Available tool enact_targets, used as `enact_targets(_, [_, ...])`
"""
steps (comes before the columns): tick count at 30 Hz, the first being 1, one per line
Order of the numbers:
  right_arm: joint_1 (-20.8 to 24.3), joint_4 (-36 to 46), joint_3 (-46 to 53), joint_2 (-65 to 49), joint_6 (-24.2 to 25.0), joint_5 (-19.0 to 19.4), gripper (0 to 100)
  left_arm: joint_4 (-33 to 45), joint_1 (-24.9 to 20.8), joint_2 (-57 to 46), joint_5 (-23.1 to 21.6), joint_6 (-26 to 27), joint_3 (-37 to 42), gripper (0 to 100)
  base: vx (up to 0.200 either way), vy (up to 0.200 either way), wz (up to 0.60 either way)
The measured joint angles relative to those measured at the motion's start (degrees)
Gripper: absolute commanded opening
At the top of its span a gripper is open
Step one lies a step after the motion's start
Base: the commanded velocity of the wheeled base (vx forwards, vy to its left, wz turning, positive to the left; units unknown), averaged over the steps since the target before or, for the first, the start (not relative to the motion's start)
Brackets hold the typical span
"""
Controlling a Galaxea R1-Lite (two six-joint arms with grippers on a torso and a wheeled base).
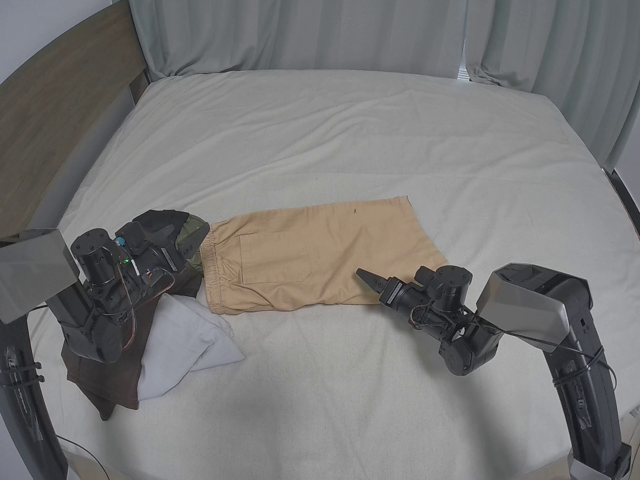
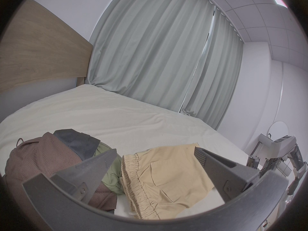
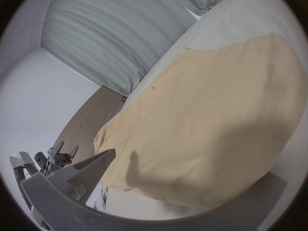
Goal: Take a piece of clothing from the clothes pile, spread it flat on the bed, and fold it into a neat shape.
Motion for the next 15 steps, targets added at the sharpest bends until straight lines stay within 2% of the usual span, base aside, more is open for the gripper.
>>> enact_targets(3, [0.02, -0.11, -0.3, 0.39, 0.0, -0.22, 100, -0.02, 0.0, 0.05, 0.02, -0.02, -0.04, 100, 0.0, 0.0, 0.0])
enact_targets(4, [0.02, -0.13, -0.35, 0.48, 0.0, -0.24, 0, -0.02, 0.0, 0.05, 0.02, -0.02, -0.06, 100, 0.0, 0.0, 0.0])
enact_targets(15, [0.09, 0.59, -0.33, 1.11, 0.16, -0.29, 0, -0.02, 0.0, 0.2, 0.0, -0.05, -0.01, 100, 0.0, 0.0, 0.0])
